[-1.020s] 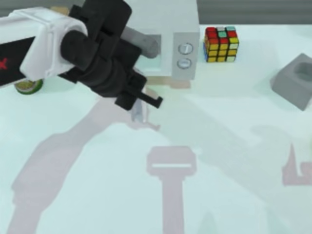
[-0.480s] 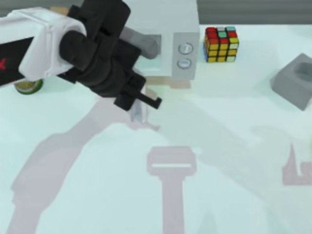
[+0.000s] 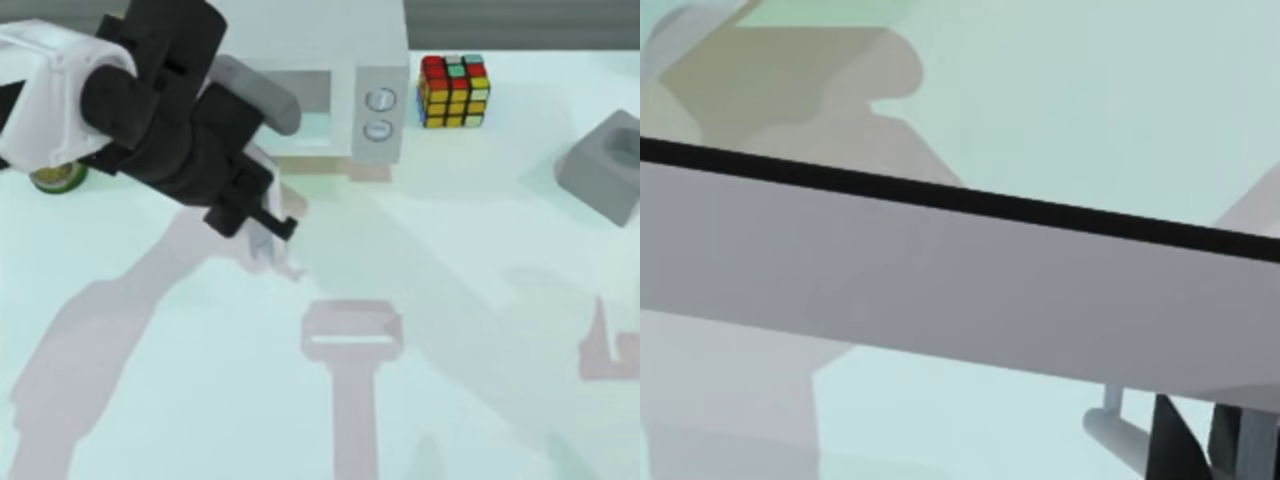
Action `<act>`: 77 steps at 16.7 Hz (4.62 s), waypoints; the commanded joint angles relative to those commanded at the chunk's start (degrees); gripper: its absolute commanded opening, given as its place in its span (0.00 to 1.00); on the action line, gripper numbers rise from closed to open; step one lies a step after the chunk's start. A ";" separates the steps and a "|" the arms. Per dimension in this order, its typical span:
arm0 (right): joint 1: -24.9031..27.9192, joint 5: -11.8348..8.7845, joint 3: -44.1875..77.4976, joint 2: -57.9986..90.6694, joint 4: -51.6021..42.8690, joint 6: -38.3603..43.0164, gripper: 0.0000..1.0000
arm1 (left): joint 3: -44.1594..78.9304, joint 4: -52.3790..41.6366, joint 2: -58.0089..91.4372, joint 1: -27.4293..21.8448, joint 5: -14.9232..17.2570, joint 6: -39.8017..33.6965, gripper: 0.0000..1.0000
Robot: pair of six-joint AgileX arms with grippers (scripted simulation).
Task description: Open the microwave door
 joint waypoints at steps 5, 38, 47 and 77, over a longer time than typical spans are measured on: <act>0.00 0.00 0.00 0.00 0.00 0.00 1.00 | 0.00 0.00 0.00 0.00 0.00 0.00 0.00; 0.00 0.00 0.00 0.00 0.00 0.00 1.00 | -2.29 -2.11 -2.35 4.32 5.57 10.48 0.00; 0.00 0.00 0.00 0.00 0.00 0.00 1.00 | -2.29 -2.11 -2.35 4.32 5.57 10.48 0.00; 0.00 0.00 0.00 0.00 0.00 0.00 1.00 | -2.87 -5.88 -3.28 9.32 11.06 22.33 0.00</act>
